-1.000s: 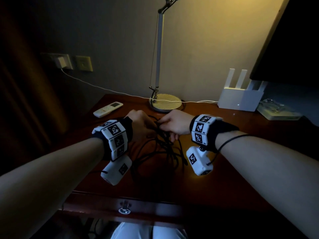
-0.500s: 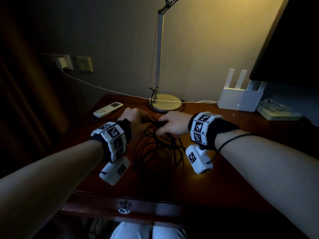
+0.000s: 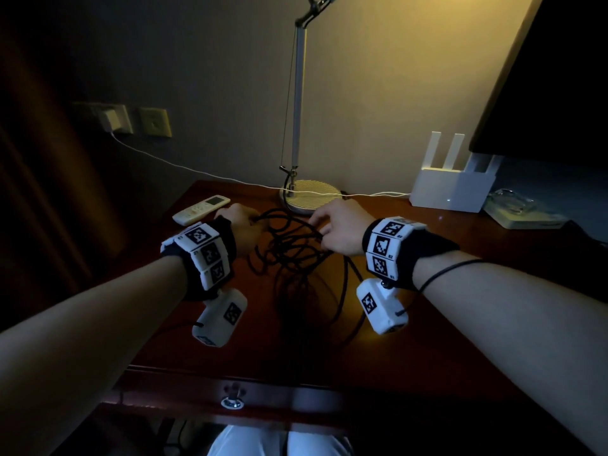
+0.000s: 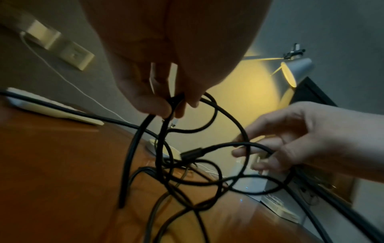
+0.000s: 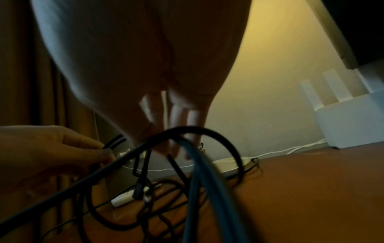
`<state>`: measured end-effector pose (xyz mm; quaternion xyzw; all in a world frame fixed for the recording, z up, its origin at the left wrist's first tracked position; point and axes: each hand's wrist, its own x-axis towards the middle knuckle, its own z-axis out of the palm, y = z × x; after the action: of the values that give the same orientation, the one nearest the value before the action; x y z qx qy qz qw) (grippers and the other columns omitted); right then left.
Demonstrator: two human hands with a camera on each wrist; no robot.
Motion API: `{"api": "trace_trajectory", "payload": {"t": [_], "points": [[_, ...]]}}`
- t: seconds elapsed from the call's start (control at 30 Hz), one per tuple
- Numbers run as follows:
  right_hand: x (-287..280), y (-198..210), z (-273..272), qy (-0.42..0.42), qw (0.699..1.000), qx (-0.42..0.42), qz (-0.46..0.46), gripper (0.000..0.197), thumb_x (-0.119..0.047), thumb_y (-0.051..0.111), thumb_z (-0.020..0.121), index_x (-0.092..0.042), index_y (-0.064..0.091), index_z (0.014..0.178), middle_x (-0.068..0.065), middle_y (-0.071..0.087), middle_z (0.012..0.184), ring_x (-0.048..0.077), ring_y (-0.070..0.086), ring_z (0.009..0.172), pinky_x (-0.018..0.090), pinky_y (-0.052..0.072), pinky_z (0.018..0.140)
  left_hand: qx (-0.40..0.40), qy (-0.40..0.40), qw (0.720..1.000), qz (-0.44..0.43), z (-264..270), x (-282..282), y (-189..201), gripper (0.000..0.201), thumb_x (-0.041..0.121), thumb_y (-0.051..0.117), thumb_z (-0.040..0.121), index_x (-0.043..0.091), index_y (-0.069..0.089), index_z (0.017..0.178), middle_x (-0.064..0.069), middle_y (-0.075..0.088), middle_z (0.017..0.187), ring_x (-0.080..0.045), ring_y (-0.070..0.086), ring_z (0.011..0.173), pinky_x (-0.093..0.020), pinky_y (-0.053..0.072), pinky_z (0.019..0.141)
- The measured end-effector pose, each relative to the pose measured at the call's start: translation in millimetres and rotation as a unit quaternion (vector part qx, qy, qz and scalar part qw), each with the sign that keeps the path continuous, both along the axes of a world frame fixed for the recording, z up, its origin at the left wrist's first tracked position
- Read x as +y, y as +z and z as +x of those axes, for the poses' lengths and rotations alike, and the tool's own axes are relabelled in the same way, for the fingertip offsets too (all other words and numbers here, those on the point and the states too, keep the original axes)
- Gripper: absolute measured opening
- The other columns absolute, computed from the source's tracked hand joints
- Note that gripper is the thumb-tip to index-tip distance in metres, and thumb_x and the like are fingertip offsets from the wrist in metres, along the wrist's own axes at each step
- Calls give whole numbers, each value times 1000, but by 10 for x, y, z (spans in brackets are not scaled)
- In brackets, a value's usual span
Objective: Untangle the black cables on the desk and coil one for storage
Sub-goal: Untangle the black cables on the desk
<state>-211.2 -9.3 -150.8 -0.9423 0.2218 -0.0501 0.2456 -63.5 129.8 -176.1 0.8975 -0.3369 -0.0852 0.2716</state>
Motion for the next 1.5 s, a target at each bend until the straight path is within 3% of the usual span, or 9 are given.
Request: {"api": "trace_trajectory", "payload": {"t": [0.23,0.43,0.67,0.77,0.93,1.03,1.2,1.3,1.5], "points": [[-131,17,-63,-103,989,-80,-71,13,-20,72,84,-17,74,97,5,67,108,17,60,93,22,45,70,33,43,998,-16,40,57,51,30,42,56,91,17,63,106,-9,69,85,-24,68,76,-34,57,69],[-108,76,-35,-98,992,-77,-32,22,-28,76,81,-23,76,102,-4,72,103,8,59,83,14,41,62,-28,13,997,-67,-335,-103,194,91,52,79,66,14,34,136,-8,40,136,-25,47,120,-37,47,96],[-16,93,2,-80,994,-79,4,20,-22,72,85,-20,76,105,-6,73,100,6,56,80,14,41,68,-155,-124,973,119,-611,-245,114,71,58,70,72,25,47,130,-5,35,127,-27,44,117,-46,48,93],[13,91,-15,-86,992,-75,53,17,-24,69,88,-19,76,102,-8,66,79,8,57,64,8,48,48,-147,-125,978,74,-552,-282,105,37,37,64,85,23,62,120,-6,47,119,-29,53,108,-44,50,90],[28,153,-35,-68,970,-62,227,43,-15,77,79,-13,65,121,2,61,117,19,61,101,31,60,75,-48,-54,997,-12,-351,-257,171,19,33,59,92,22,71,101,-2,68,90,-17,65,79,-24,52,62],[38,163,-48,-39,993,1,109,70,-8,84,68,-15,55,131,0,58,124,19,59,101,27,56,75,35,-10,995,-96,-290,-240,187,15,38,61,91,26,70,87,1,71,71,-8,66,55,-16,46,40],[65,21,-4,-99,992,69,24,95,-29,89,62,-13,36,139,10,46,129,31,58,107,46,56,87,111,61,968,-219,-157,-239,191,30,42,64,88,19,69,68,-3,68,58,-16,65,49,-28,57,54],[100,-89,7,-67,982,177,29,74,-37,87,62,-5,56,121,11,61,112,30,64,96,47,58,81,170,84,953,-235,-61,-209,213,26,27,70,86,15,62,64,-6,63,65,-11,54,42,-21,47,44],[185,-392,42,-22,960,279,-5,39,-35,86,61,-4,68,76,9,73,82,28,71,74,45,59,77,187,116,947,-236,141,-139,146,27,2,70,78,18,51,67,-8,58,70,-17,52,57,-26,47,57]]}}
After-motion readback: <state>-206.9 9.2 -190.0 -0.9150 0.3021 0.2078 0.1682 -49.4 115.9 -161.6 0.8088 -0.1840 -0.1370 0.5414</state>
